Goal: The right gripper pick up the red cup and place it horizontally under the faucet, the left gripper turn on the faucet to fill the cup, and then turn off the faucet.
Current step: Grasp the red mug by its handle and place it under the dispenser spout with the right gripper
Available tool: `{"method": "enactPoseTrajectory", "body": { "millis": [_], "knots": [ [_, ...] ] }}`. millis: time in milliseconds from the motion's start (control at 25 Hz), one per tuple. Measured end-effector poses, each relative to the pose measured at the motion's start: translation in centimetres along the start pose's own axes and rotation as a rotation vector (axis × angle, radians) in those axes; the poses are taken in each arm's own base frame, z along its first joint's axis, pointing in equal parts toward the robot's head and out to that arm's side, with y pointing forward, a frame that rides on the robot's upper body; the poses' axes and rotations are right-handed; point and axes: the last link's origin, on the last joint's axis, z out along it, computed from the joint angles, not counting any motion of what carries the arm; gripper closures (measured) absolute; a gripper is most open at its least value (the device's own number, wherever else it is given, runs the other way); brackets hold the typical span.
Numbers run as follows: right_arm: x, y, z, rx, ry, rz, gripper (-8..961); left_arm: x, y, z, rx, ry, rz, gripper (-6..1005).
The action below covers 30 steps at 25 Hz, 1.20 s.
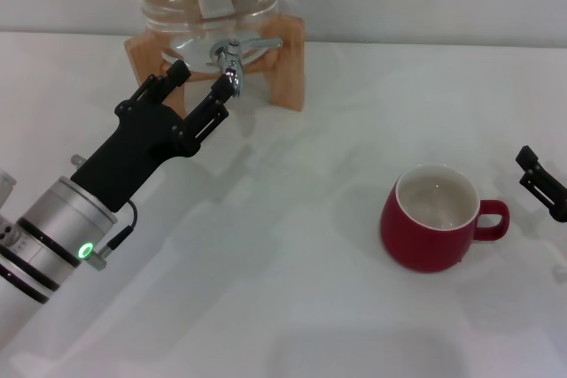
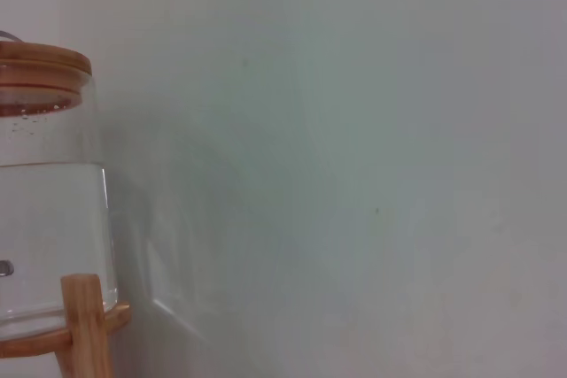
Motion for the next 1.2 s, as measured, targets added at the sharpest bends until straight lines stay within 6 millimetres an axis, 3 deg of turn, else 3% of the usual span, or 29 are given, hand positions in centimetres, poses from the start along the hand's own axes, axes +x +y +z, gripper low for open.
{"method": "enactPoseTrajectory", "body": {
  "millis": [680,880,1200],
  "knots": [
    [0.0,-0.1,0.0,0.007,0.003,0.005,80,0.0,0.0,0.0,0.002,0.001,0.002,243],
    [0.1,-0.7,-0.4,0.006,0.016,0.088,81,0.0,0.0,0.0,0.003,0.002,0.001,243],
    [0.6,-0.8,-1.4,-0.106,0.097,0.088,81,0.1,0.1,0.2,-0.004,0.003,0.002,243]
  ]
}}
